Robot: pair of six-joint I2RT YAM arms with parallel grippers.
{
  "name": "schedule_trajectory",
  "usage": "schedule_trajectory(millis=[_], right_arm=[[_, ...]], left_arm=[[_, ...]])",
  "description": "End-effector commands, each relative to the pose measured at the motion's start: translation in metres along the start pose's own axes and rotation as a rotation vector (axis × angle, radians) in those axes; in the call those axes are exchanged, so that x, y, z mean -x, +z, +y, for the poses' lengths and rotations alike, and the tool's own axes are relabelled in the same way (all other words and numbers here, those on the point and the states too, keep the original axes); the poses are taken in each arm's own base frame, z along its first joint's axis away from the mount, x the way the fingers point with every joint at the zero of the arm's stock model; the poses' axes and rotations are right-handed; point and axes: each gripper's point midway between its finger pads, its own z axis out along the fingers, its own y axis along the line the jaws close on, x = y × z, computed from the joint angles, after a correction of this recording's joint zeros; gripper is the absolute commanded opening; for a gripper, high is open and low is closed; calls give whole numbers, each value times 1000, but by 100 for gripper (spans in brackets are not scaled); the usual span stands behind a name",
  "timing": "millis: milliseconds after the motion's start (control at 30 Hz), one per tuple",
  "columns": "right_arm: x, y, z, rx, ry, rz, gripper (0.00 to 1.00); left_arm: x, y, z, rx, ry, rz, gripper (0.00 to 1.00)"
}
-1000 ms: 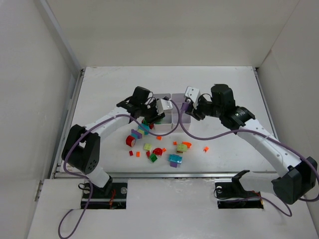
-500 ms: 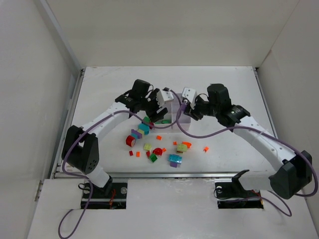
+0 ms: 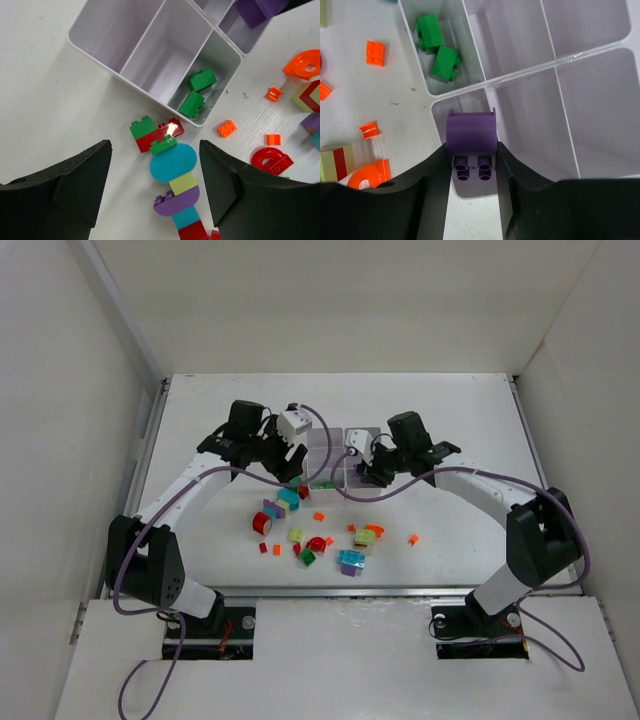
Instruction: Sort the legos into containers by color
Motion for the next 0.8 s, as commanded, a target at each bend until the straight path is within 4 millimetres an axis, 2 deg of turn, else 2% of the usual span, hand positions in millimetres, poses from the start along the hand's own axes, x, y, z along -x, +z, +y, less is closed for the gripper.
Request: schedule_trajectory(millis=[0,33,100,133,267,333,367,467,500,667,767], right_arm=[[37,-16,-21,-76,-88,-101,8],[33,-14,-22,-84,-86,-93,16],[28,-16,-23,-106,-95,-78,23],[27,-17,-25,-113,-105,-71,31],[20,-11,-20,-88,-101,-38,45],[26,-10,-19,-87,-111,-46,51],[26,-10,-19,-87,-111,-46,53],[31,-10,-17,-80,-118,-51,58],[30,-11,-18,-87,-118,-45,81],[39,-16,-22,-100,-126,-59,82],[64,-34,-32,-163,-146,-130,82]], left_arm=[[4,-11,-5,19,-17,-36,67],[0,-13,-7,17,0,-28,67],[-18,-11,-14,1,-6,6,67],[-22,-12,-14,9,-7,13,67],[-45,-9,-21,0,-29,57,69],[-52,-9,-24,-5,-35,69,69],[-48,-10,-21,10,-26,56,70],[-58,-9,-22,10,-13,77,70],[-58,-9,-22,10,-13,77,70],[-71,-7,-26,-3,-6,103,70],[-81,-5,-27,-5,6,126,70]])
